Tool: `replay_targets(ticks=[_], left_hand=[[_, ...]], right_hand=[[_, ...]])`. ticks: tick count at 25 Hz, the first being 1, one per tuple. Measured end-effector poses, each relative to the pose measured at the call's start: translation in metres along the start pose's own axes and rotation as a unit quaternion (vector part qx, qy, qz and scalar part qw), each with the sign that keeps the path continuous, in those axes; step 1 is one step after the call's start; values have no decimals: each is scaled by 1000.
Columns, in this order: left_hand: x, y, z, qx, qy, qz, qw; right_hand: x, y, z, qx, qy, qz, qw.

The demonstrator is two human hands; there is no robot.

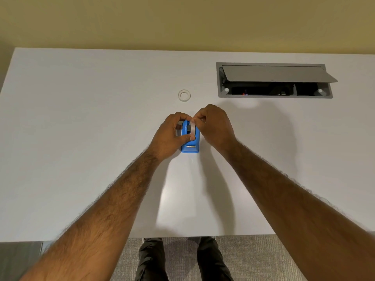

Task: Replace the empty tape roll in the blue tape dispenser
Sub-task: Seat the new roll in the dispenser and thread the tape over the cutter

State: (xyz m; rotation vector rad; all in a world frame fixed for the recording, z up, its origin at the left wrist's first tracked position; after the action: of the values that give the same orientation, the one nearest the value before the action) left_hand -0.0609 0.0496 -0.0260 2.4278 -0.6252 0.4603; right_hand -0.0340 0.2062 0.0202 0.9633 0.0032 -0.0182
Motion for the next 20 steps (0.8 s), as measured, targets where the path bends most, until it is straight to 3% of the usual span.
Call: replay_targets(ticks=[13, 20], left_hand=[[0, 2, 2, 11, 9, 16, 1000], [1, -1, -2, 2, 12, 3, 1000]], right_hand=[[12, -1, 4, 12, 17, -25, 999], [-5, -1, 0, 38, 2, 28, 999]])
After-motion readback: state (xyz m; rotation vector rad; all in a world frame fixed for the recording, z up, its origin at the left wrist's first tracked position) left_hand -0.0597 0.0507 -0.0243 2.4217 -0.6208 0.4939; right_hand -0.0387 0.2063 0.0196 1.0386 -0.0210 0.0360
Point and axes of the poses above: each hand's wrist, its own x-axis away from the middle knuckle, its own y-axis out of the back of the hand, z = x × y, the point moved 1 cm from there along -x, towards the middle knuckle, and after that the axes turned 15 degrees about y, right-handed, at the moved point
